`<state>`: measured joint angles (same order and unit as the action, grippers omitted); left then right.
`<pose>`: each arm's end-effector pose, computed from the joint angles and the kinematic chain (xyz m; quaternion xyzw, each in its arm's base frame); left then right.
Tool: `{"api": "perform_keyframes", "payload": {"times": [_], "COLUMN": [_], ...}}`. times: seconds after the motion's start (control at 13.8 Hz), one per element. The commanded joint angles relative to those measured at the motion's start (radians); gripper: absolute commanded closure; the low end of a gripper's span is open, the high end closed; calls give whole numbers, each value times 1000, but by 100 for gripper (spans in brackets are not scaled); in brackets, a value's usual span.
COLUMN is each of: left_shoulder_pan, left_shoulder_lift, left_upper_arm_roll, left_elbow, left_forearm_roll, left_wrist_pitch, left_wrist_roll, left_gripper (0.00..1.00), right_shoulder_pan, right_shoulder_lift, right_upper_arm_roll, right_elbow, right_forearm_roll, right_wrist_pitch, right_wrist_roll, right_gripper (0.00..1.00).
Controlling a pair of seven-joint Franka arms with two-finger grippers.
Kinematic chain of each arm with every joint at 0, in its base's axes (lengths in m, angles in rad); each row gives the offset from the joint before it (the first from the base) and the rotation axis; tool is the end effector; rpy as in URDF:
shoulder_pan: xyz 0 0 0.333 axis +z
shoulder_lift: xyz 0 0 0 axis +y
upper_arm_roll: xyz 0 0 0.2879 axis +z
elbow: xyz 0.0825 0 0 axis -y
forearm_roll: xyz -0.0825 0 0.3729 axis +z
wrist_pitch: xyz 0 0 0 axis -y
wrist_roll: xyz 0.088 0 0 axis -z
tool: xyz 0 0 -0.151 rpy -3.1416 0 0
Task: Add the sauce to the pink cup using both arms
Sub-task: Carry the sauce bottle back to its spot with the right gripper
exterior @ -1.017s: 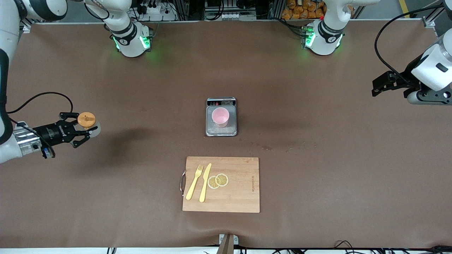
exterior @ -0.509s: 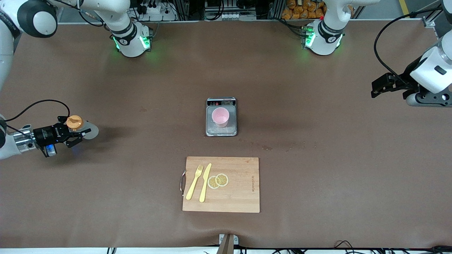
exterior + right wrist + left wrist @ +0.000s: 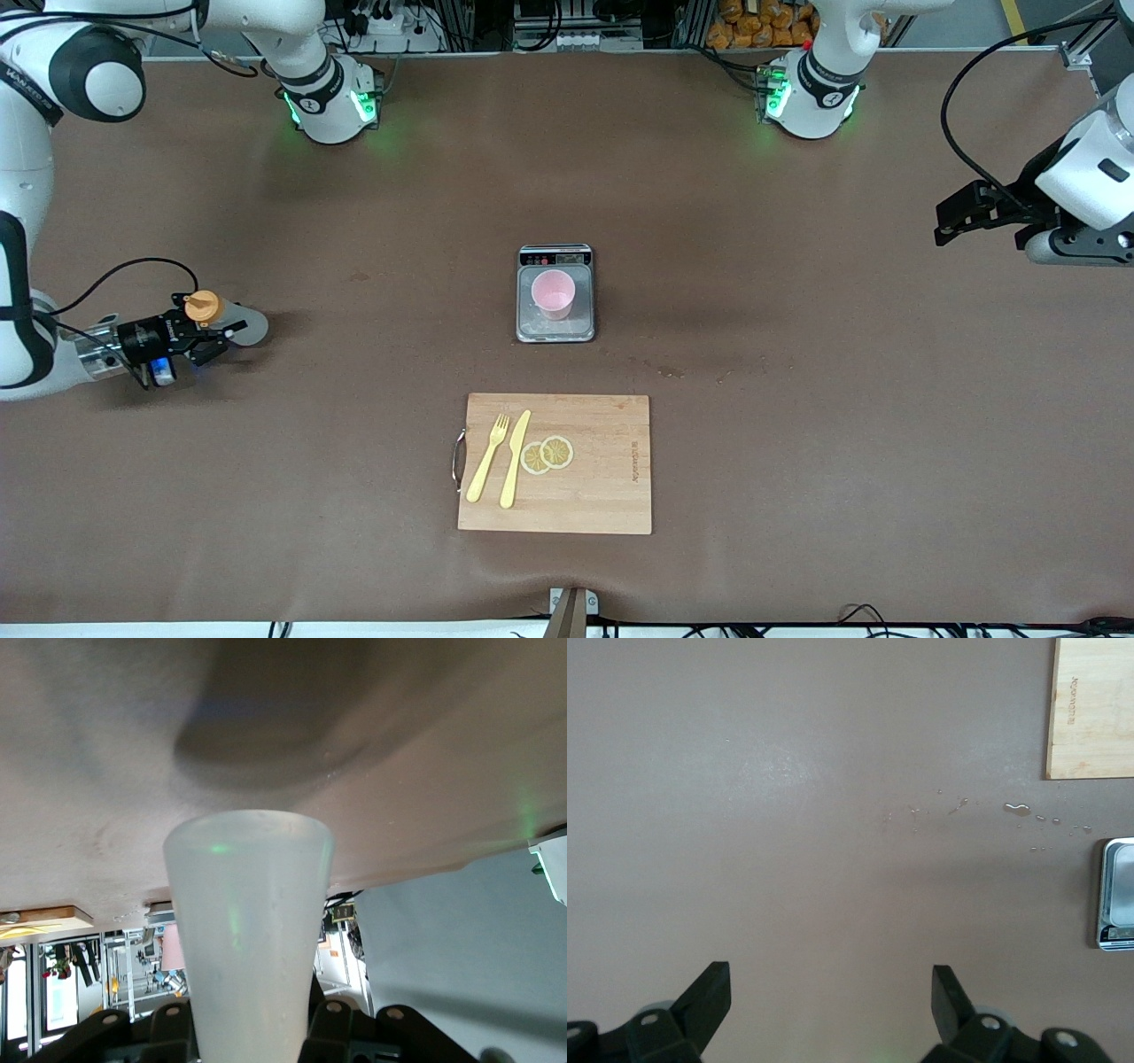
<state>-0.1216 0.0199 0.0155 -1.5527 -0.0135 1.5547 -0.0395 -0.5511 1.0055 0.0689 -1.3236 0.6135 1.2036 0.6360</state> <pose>0.5432 -0.0600 0.5485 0.9994 -0.0333 -0.0094 0.0059 0.5241 -0.1666 0.1061 -0.6456 0.4705 0.5282 0.2879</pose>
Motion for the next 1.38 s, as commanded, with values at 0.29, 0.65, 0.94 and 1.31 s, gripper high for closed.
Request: {"api": "perform_keyframes", "payload": {"times": [0.29,0.65,0.94,1.31], "left_shoulder_pan": [2,7,7,7], "left_shoulder_lift": [8,-1,-5,-5], "left_upper_arm_roll": [-5,-5,-5,-6], "left_elbow": [23,23,23,23], "left_forearm_roll": [0,-2,-2,-2], "left_wrist_pitch": [-2,-2,-5,-7], "left_wrist_roll": [-2,-3,-3,-5], "left_gripper": [0,0,0,0], "right_shoulder_pan": [-12,3,7,30], "right_shoulder_lift": [-7,-8,-31,-51], "right_upper_arm_roll": [12,11,8,9], "right_elbow": [-40,-26,49,230], "right_forearm_roll": [26,12,-18,-116], "right_wrist_pitch": [2,20,5,-67], "right_wrist_roll": [-36,-18,49,93], "right_gripper": [100,5,0,0]}}
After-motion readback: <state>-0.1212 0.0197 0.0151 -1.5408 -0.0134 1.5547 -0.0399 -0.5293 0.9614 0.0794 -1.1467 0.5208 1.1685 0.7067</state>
